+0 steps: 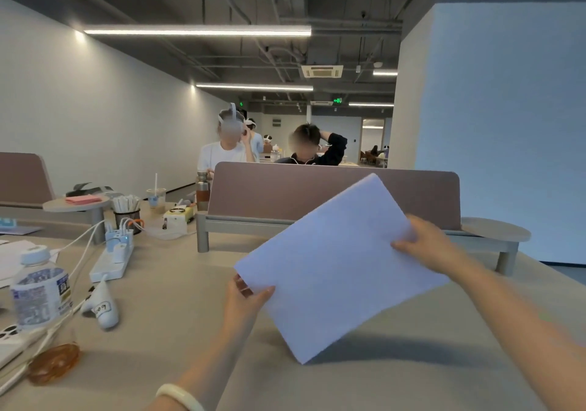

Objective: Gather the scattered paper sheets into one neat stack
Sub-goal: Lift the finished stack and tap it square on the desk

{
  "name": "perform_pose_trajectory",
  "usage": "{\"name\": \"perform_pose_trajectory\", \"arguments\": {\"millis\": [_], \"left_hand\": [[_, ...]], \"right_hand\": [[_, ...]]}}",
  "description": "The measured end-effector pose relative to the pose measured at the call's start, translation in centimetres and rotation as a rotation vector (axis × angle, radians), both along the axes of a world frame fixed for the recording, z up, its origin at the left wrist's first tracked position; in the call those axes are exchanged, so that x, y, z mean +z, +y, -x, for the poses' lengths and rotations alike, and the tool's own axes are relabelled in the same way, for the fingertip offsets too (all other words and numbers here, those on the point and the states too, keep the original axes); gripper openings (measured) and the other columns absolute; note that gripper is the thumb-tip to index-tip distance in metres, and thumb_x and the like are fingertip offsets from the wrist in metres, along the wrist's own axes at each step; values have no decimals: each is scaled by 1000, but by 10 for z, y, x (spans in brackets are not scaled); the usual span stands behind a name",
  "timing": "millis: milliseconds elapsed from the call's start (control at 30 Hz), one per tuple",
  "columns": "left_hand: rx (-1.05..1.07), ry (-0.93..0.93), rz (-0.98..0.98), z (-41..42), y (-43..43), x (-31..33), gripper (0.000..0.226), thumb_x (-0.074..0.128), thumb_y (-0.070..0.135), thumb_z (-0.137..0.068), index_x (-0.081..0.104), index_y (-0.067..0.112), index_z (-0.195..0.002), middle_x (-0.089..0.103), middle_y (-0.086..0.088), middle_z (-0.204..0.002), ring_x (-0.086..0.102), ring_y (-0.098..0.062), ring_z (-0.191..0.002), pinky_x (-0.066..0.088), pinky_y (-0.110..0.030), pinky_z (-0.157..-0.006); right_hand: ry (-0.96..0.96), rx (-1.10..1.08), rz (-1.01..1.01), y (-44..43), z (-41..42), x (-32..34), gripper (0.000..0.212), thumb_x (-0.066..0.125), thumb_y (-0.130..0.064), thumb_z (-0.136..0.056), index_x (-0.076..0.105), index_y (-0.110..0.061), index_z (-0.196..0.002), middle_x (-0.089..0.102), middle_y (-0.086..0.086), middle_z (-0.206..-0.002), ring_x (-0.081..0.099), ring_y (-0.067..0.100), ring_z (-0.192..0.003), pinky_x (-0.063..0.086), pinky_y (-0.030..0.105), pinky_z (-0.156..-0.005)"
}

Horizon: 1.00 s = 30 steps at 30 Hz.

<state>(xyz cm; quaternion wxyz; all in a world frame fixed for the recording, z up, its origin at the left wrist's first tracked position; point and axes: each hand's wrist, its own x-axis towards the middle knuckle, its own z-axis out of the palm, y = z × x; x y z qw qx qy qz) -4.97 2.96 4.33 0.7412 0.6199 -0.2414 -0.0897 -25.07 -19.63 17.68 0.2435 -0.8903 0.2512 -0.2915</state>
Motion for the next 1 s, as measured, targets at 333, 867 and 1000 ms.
{"name": "perform_pose_trajectory", "arguments": {"millis": [333, 867, 1000], "left_hand": [[-178, -151, -139, 8, -19, 26, 41, 72, 20, -81, 54, 24, -117, 64, 1, -117, 65, -12, -100, 52, -19, -68], [-139, -114, -73, 13, -31, 10, 48, 68, 26, -81, 49, 15, -124, 64, -6, -116, 67, -20, -100, 57, -41, -81], [-78, -129, -37, 16, -38, 16, 37, 64, 14, -88, 49, 12, -122, 64, -4, -113, 66, -20, -99, 56, -34, -75]], "right_hand": [[546, 187, 571, 78, -60, 74, 17, 59, -11, -87, 53, -14, -102, 53, 4, -108, 48, 24, -95, 38, 33, -74], [-233, 185, -596, 39, -8, -96, 26, 65, -7, -85, 57, -28, -99, 69, 4, -111, 67, 10, -90, 57, 23, -75], [-371, 42, -533, 42, -24, -99, 24, 58, -6, -89, 57, -30, -87, 68, 1, -98, 66, 19, -87, 53, 37, -83]]}}
